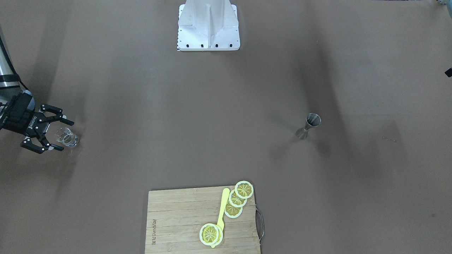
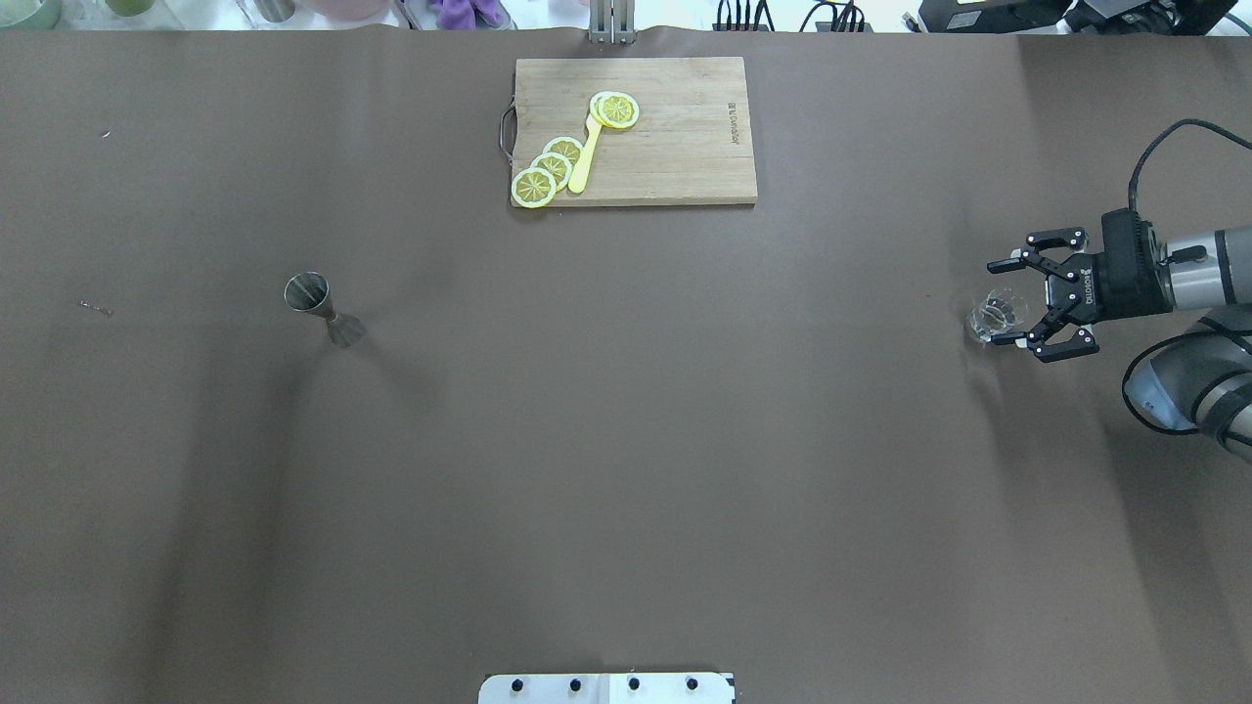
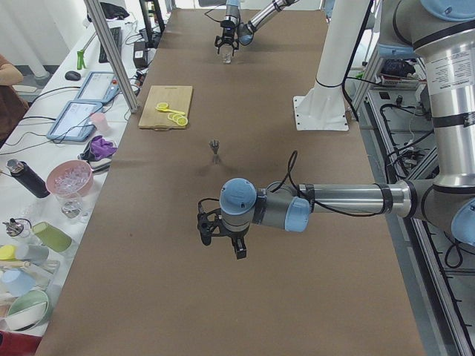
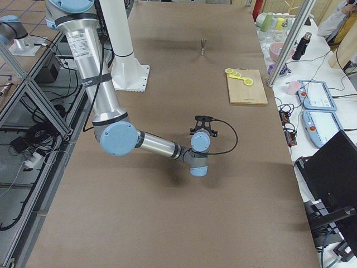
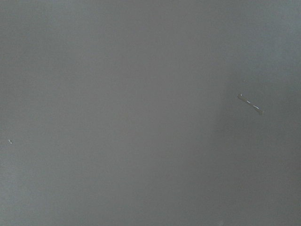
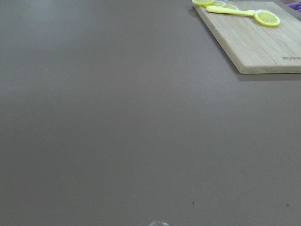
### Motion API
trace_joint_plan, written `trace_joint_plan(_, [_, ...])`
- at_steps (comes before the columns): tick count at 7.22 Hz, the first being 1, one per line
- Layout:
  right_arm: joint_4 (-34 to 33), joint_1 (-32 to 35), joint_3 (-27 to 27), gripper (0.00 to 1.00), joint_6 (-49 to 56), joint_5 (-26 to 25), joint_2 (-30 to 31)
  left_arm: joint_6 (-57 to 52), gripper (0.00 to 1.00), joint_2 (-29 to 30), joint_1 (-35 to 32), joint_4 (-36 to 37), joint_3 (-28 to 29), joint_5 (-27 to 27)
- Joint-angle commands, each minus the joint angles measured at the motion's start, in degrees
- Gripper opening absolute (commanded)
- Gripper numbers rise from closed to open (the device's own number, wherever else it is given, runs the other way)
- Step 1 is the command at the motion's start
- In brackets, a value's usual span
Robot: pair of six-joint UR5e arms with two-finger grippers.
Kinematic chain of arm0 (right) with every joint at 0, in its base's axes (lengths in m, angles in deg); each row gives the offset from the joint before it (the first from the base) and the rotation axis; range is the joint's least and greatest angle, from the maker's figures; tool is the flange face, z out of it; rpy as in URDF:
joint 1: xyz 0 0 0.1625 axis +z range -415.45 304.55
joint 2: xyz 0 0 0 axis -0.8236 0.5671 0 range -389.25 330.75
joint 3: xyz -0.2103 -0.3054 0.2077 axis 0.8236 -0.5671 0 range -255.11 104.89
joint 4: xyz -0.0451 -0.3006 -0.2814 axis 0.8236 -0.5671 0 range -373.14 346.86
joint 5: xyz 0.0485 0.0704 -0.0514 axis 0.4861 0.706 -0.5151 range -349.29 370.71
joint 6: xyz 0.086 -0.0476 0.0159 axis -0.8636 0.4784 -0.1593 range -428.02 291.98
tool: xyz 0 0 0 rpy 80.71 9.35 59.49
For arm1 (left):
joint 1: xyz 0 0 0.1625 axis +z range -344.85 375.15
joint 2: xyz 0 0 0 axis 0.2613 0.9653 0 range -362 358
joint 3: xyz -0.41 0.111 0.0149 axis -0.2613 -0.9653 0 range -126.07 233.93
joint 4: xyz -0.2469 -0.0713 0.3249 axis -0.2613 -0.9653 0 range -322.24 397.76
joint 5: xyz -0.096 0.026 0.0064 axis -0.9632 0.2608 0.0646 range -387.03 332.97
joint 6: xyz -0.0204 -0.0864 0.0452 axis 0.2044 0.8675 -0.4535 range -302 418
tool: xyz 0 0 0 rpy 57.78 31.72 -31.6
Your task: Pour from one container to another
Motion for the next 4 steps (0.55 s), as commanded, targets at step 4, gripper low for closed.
trace_joint_plan(4, [0.79, 5.0, 2.15, 1.0, -7.99, 1.34, -0.93, 0.0, 0.98, -0.09, 0.05, 0.0, -0.39, -0.03])
